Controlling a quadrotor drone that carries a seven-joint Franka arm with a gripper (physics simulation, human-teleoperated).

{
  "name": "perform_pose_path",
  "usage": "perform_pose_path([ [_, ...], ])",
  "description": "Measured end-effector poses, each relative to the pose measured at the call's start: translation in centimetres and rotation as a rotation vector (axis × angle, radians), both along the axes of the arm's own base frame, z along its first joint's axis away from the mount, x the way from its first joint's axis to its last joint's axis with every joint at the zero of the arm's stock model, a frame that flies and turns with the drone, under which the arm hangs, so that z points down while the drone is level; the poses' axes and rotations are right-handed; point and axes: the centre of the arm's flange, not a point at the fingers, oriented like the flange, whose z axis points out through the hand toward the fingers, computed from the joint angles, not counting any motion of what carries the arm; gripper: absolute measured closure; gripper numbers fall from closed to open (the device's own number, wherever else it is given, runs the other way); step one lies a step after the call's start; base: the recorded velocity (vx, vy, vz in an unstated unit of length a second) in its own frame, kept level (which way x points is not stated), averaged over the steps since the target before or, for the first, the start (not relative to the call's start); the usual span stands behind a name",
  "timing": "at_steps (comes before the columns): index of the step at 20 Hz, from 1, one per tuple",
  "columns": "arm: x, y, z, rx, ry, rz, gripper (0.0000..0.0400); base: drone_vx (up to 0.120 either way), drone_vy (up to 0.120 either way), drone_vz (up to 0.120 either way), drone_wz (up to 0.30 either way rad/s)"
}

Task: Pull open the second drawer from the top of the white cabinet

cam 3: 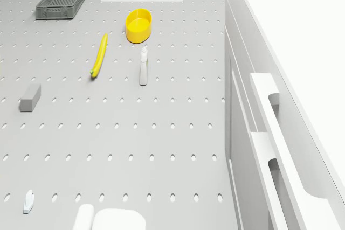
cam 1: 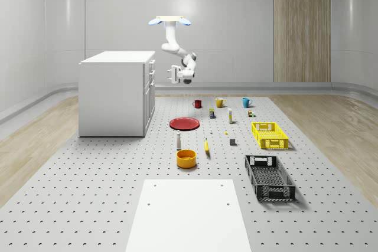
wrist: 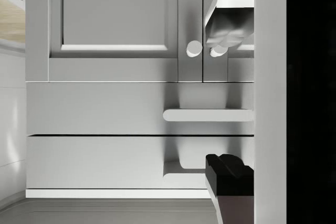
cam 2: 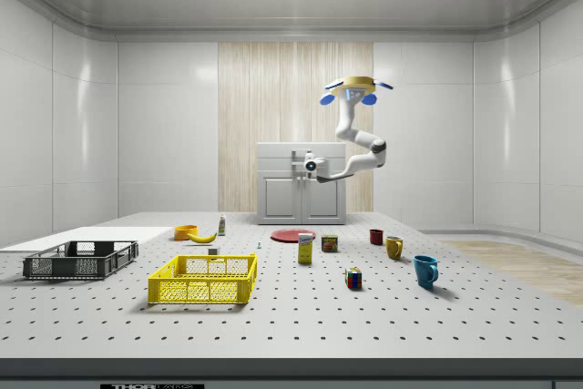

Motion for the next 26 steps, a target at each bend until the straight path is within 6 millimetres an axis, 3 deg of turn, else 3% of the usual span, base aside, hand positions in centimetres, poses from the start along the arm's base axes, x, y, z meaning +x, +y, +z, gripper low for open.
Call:
perform_pose_path([
  [3,0.0,0.0,0.0,0.000,0.000,0.000,0.0100,0.000,-0.120,0.000,0.000],
  [7,0.0,0.2,0.0,0.000,0.000,0.000,0.0100,0.000,-0.010,0.000,0.000],
  [18,0.0,4.4,0.0,0.000,0.000,0.000,0.0100,0.000,0.000,0.000,0.000],
  [26,0.0,6.3,0.0,0.000,0.000,0.000,0.0100,0.000,0.000,0.000,0.000],
])
